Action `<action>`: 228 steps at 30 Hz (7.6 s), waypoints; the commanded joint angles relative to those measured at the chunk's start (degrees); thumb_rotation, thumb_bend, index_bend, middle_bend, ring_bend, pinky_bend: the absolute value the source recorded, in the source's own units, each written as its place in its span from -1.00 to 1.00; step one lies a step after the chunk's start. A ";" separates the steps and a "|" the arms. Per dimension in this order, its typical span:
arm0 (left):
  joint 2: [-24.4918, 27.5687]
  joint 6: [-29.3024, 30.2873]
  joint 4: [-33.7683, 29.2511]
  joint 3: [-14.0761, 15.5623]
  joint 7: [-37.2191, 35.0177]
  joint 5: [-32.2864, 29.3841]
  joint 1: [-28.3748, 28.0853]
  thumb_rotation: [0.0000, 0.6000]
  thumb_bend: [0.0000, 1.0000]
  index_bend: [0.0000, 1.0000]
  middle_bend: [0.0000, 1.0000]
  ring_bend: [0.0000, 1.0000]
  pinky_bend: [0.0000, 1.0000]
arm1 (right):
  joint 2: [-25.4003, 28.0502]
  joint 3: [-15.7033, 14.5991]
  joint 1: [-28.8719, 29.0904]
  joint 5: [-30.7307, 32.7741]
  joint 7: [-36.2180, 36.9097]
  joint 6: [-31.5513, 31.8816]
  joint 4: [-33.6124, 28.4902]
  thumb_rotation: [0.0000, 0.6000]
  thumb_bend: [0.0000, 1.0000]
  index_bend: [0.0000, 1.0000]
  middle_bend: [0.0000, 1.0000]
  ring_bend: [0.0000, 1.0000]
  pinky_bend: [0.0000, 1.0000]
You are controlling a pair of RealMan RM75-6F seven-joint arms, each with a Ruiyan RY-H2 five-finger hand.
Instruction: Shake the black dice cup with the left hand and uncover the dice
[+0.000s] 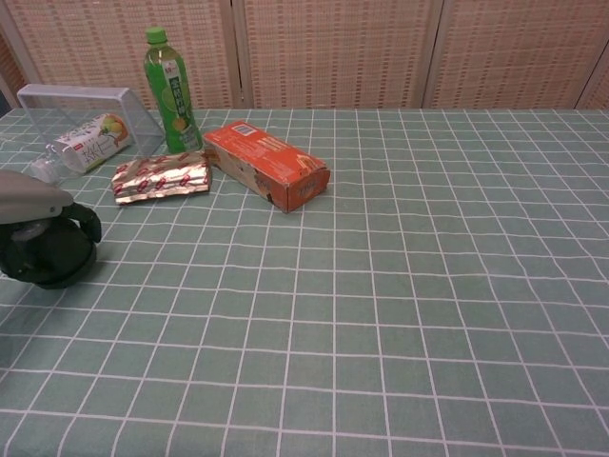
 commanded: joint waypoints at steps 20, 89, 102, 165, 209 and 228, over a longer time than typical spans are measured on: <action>5.64 3.69 -1.06 -17.64 -83.90 29.76 14.31 1.00 0.27 0.50 0.46 0.41 1.00 | -0.07 0.08 0.29 0.37 0.11 -0.56 0.13 1.00 -0.61 -1.00 -1.00 -1.00 -1.00; 6.53 -8.75 -7.66 -19.93 -18.51 0.53 9.33 1.00 0.21 0.60 0.63 0.53 1.00 | 0.16 -0.12 0.51 0.20 0.62 -0.69 0.08 1.00 -0.61 -1.00 -1.00 -1.00 -1.00; -3.68 -1.80 1.92 -11.19 -5.40 5.66 8.43 1.00 0.19 0.56 0.59 0.44 0.99 | 0.21 -0.11 0.57 0.32 0.81 -0.79 0.14 1.00 -0.61 -1.00 -1.00 -1.00 -1.00; -7.57 -6.31 9.10 -9.29 -7.31 15.84 6.86 1.00 -0.16 -1.00 -1.00 -1.00 -0.89 | 0.92 0.03 0.05 -0.45 3.17 1.31 0.43 1.00 -0.61 -1.00 -1.00 -1.00 -1.00; -5.62 0.93 6.89 -7.78 1.57 20.12 8.53 1.00 -0.20 -0.13 -0.18 -0.26 -0.08 | 0.94 -0.45 0.38 -0.94 3.39 0.61 0.33 1.00 -0.61 -1.00 -1.00 -1.00 -1.00; -0.63 2.98 1.46 -10.58 -2.81 21.97 9.11 1.00 -0.19 -0.08 -0.13 -0.16 -0.03 | 1.05 -0.58 0.37 -1.18 3.77 0.76 0.30 1.00 -0.61 -1.00 -1.00 -1.00 -1.00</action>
